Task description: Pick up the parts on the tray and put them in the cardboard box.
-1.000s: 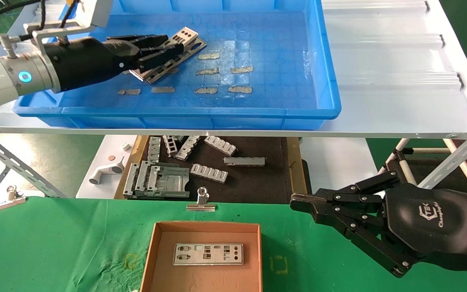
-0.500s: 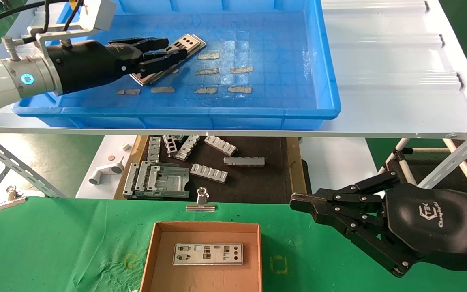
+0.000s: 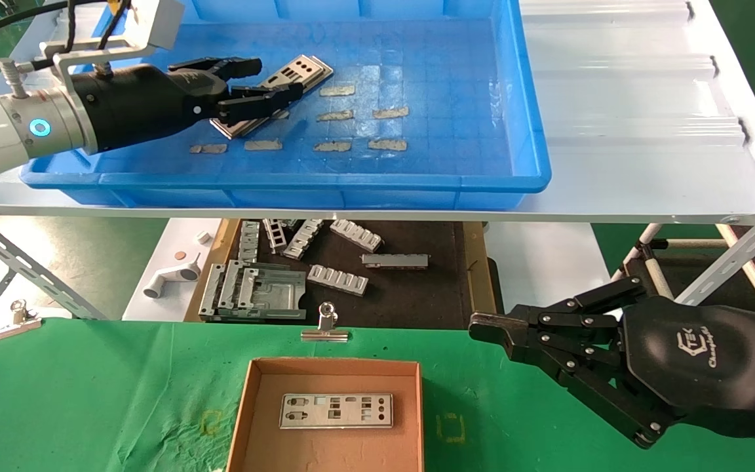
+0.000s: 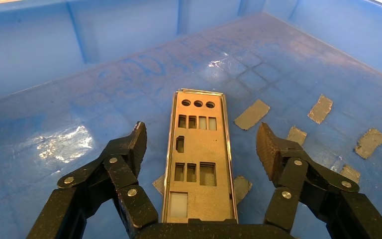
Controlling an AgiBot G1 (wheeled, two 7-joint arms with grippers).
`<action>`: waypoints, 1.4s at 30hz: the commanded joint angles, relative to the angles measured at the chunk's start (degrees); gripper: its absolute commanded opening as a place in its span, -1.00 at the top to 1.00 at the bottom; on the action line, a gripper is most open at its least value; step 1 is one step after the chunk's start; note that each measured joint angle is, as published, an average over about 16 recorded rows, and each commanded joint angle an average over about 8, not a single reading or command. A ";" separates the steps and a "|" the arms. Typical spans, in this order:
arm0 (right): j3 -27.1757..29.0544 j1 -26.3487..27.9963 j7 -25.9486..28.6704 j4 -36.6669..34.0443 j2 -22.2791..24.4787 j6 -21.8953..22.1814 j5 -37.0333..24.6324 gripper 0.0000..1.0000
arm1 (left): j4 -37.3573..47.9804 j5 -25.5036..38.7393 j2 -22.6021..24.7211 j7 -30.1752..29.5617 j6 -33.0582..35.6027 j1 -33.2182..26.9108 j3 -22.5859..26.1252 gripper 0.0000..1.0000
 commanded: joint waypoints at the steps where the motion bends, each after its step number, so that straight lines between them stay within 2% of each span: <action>1: 0.00 0.00 0.00 0.00 0.00 0.00 0.00 1.00 | 0.05 0.00 0.02 -0.11 0.02 0.01 0.00 1.00; 35: 0.00 0.00 0.00 0.00 0.00 0.00 0.00 1.00 | -0.08 -0.26 -0.08 0.52 -0.44 0.40 -0.20 1.00; 36: 0.00 0.00 0.00 0.00 0.00 0.00 0.00 1.00 | -0.11 -0.24 -0.09 0.60 -0.46 0.40 -0.18 0.91; 42: 0.00 0.00 0.00 0.00 0.00 0.00 0.00 1.00 | -0.94 -0.24 -0.29 2.19 0.00 0.35 -0.19 -0.58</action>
